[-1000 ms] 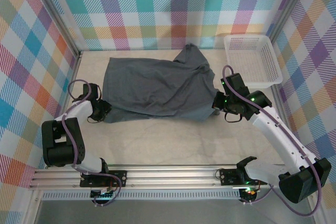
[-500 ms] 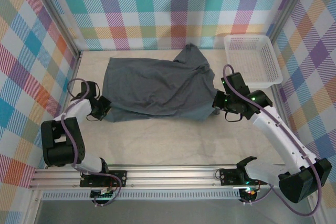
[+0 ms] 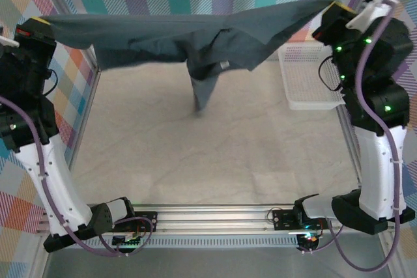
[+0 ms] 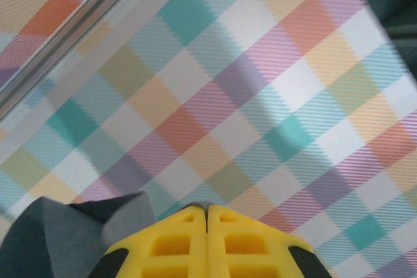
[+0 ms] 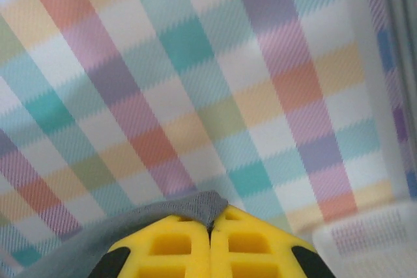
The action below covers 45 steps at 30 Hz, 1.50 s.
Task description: Fold the inside-out t-shirt
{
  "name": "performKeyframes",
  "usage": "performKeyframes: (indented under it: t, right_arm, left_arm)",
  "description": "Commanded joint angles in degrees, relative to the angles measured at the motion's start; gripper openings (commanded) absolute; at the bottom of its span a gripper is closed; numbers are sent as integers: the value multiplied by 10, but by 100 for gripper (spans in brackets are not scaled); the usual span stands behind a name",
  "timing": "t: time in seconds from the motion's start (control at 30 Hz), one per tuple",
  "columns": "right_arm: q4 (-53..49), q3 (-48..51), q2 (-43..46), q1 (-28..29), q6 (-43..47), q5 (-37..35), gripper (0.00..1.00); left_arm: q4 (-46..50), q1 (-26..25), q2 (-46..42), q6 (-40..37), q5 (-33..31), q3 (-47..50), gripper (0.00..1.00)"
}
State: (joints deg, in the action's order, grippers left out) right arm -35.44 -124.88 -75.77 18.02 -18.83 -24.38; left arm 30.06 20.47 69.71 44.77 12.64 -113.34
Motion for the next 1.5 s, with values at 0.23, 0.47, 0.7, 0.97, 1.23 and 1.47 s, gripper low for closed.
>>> performKeyframes:
  t: [0.23,0.47,0.7,0.97,1.23,1.47]
  right_arm:
    - [137,-53,54,-4,63,31,0]
    - [135,-88,31,-4,73,43,0]
    - [150,-91,-79,-10,141,-1,0]
    - [138,-431,-336,-110,30,139,0]
    - [227,-372,-294,-118,-4,202,0]
    - [76,-207,-231,-120,-31,263,0]
  left_arm:
    - [61,11,16,3,-21,-175,0]
    - [67,12,51,6,-37,-251,0]
    - [5,11,136,45,1,-190,0]
    - [-49,2,328,31,36,-269,0]
    - [-39,1,356,-1,46,-379,0]
    - [-89,-21,260,-71,112,-112,0]
